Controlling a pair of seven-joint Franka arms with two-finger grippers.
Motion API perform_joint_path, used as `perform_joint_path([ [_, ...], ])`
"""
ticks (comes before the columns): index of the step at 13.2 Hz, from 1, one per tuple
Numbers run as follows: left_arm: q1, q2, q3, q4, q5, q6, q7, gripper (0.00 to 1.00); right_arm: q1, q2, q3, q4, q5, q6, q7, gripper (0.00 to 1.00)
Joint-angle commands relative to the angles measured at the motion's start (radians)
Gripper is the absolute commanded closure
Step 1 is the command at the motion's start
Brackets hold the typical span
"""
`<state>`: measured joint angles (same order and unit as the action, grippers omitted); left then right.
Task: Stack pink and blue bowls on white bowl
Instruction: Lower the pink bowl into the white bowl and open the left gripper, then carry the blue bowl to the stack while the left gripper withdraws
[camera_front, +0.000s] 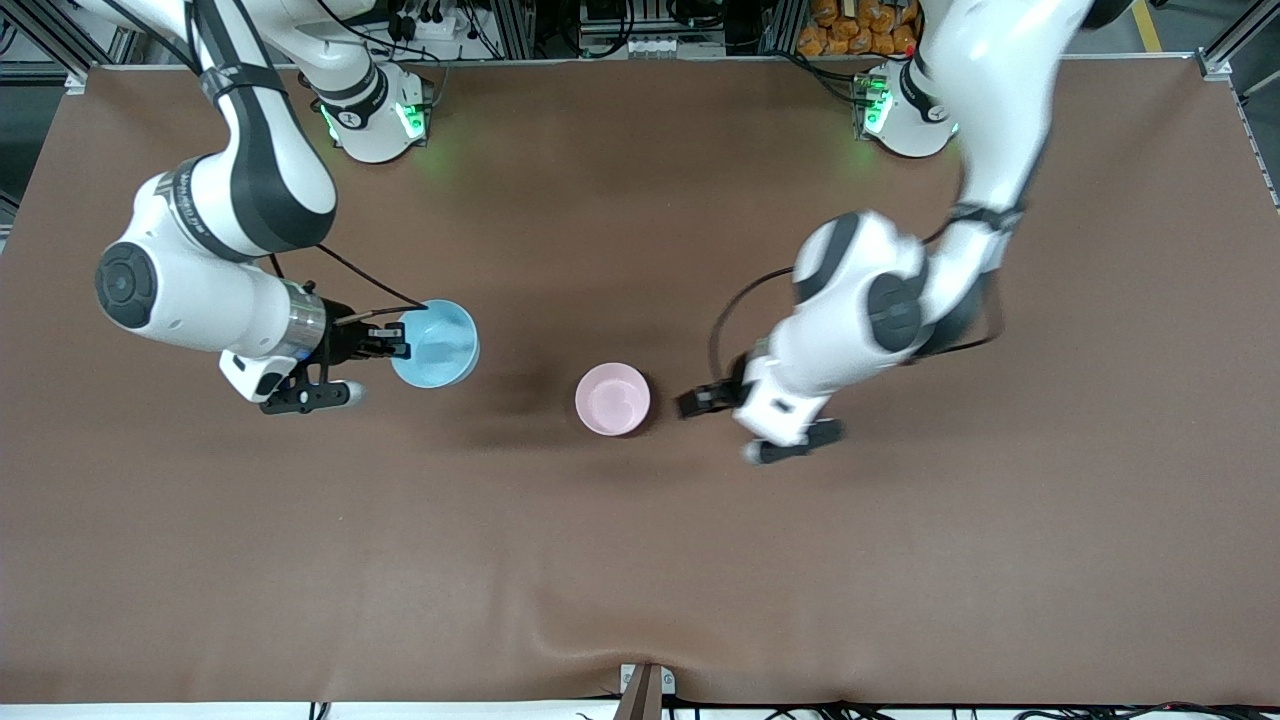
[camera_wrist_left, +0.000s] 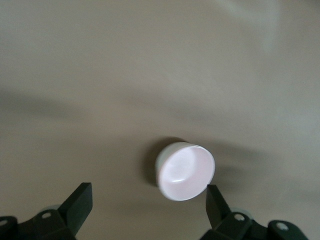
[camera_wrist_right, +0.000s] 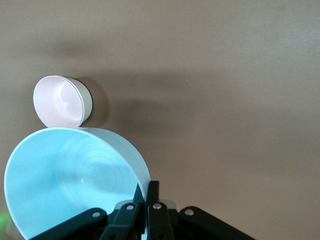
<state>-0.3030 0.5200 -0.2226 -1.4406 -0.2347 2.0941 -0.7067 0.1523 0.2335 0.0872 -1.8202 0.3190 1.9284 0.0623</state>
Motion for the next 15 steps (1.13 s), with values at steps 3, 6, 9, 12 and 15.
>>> perform_joint_path([
  [3, 0.122, -0.237, -0.001, -0.037, 0.104, -0.27, 0.015, 0.0, 0.084, -0.026, -0.007, -0.014, 0.02, 0.046, 0.146, 1.0],
  [6, 0.209, -0.348, 0.0, -0.037, 0.17, -0.42, 0.124, 0.0, 0.174, -0.017, -0.009, -0.014, 0.011, 0.116, 0.295, 1.0],
  [9, 0.277, -0.448, 0.0, -0.037, 0.311, -0.506, 0.335, 0.0, 0.255, -0.003, -0.009, -0.016, 0.006, 0.178, 0.414, 1.0],
  [12, 0.386, -0.489, -0.006, -0.035, 0.304, -0.552, 0.466, 0.0, 0.334, 0.036, -0.01, -0.014, -0.015, 0.254, 0.548, 1.0],
  [15, 0.426, -0.532, -0.003, -0.038, 0.299, -0.594, 0.477, 0.0, 0.372, 0.09, -0.01, 0.005, -0.095, 0.308, 0.66, 1.0],
])
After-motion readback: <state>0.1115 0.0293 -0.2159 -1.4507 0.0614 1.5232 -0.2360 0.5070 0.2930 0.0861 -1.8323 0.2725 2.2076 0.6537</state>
